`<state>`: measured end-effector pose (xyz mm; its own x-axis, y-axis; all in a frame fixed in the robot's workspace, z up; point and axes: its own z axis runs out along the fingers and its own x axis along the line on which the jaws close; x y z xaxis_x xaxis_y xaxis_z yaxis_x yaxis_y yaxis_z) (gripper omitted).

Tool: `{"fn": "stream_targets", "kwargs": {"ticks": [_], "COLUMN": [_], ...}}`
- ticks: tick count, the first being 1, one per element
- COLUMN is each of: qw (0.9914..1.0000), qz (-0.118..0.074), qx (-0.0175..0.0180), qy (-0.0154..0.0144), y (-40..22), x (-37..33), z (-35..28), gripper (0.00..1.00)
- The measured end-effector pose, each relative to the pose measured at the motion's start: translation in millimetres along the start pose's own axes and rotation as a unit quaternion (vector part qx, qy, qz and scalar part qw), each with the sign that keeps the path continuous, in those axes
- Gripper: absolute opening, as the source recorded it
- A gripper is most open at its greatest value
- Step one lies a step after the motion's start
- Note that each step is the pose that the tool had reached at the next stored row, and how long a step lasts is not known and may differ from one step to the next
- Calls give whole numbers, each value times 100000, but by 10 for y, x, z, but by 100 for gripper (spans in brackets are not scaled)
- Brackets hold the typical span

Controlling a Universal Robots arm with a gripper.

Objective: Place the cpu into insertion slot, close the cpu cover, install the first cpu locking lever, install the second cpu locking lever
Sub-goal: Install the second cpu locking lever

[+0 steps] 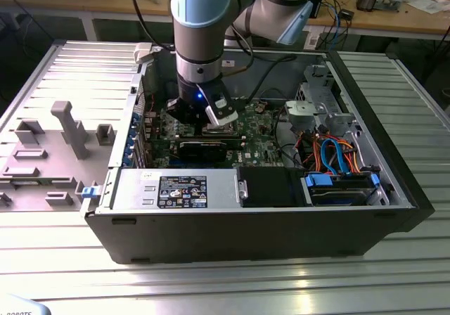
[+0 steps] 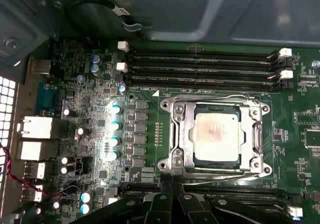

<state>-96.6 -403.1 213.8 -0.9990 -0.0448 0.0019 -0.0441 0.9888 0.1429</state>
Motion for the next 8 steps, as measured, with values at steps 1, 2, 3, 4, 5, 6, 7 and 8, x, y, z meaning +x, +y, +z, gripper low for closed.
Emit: {"fn": "stream_targets", "kwargs": {"ticks": [1, 2, 3, 4, 5, 6, 7, 8], "qw": [100000, 100000, 100000, 99999, 99999, 99998, 99997, 99996], "qz": [-1, -3, 5, 0, 0, 0, -6, -3], "qx": [-162, -262, -268, -359, -476, -609, -776, -934], "qy": [-8, -13, 13, 19, 9, 4, 0, 5], "y": [-8, -17, -21, -42, -58, -76, -95, -102], "x": [1, 2, 2, 3, 3, 4, 5, 6], "z": [9, 11, 11, 8, 6, 4, 3, 6], "gripper": [11, 11, 11, 11, 11, 11, 11, 11]}}
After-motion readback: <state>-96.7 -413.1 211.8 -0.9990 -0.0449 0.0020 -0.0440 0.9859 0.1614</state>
